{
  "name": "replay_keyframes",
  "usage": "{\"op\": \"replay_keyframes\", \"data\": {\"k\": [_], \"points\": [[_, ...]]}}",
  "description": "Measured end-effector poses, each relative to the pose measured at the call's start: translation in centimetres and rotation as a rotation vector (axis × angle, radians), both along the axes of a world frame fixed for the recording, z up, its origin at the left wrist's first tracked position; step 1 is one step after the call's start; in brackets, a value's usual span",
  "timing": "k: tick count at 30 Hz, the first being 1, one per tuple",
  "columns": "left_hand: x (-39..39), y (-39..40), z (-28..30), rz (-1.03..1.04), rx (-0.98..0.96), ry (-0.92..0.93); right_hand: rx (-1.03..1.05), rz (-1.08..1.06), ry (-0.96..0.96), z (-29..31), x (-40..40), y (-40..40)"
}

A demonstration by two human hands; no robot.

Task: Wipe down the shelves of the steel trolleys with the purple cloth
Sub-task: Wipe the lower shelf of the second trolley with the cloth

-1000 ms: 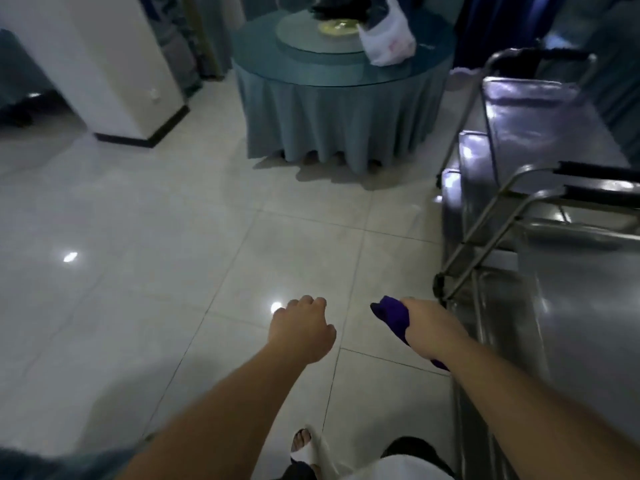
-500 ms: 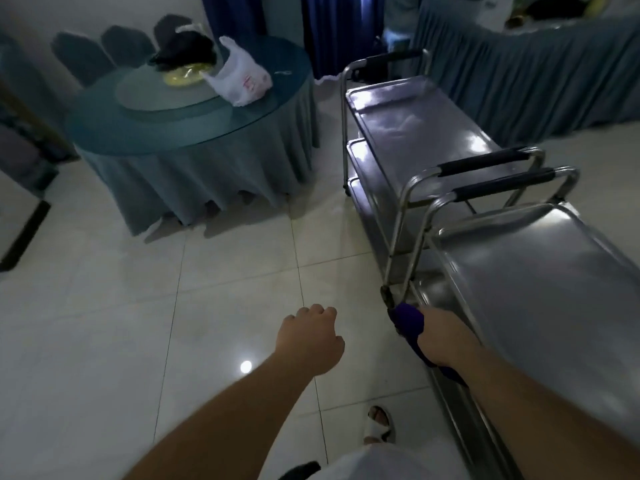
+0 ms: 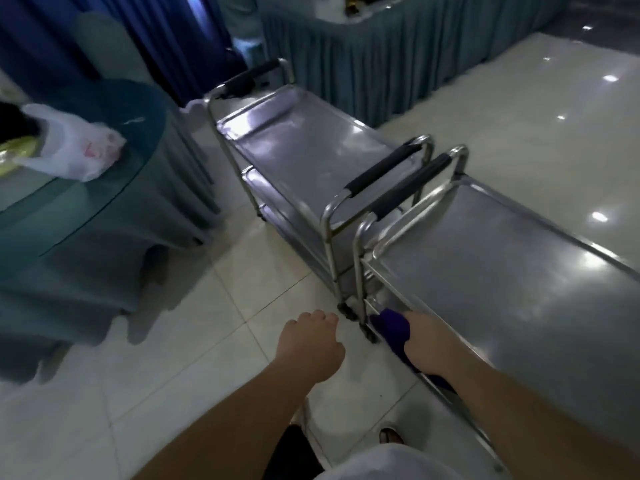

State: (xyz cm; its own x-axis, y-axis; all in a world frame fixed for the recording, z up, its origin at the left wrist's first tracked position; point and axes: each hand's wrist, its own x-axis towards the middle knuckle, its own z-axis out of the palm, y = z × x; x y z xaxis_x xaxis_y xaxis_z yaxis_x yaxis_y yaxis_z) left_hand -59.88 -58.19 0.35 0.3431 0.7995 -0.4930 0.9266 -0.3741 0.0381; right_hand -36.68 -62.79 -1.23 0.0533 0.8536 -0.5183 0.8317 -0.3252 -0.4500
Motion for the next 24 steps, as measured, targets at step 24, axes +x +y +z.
{"op": "replay_keyframes", "data": {"k": [24], "points": [[0.2, 14.3, -13.9, -0.495, -0.208, 0.102, -0.11, -0.687, 0.087, -12.4, -6.8, 2.7]]}}
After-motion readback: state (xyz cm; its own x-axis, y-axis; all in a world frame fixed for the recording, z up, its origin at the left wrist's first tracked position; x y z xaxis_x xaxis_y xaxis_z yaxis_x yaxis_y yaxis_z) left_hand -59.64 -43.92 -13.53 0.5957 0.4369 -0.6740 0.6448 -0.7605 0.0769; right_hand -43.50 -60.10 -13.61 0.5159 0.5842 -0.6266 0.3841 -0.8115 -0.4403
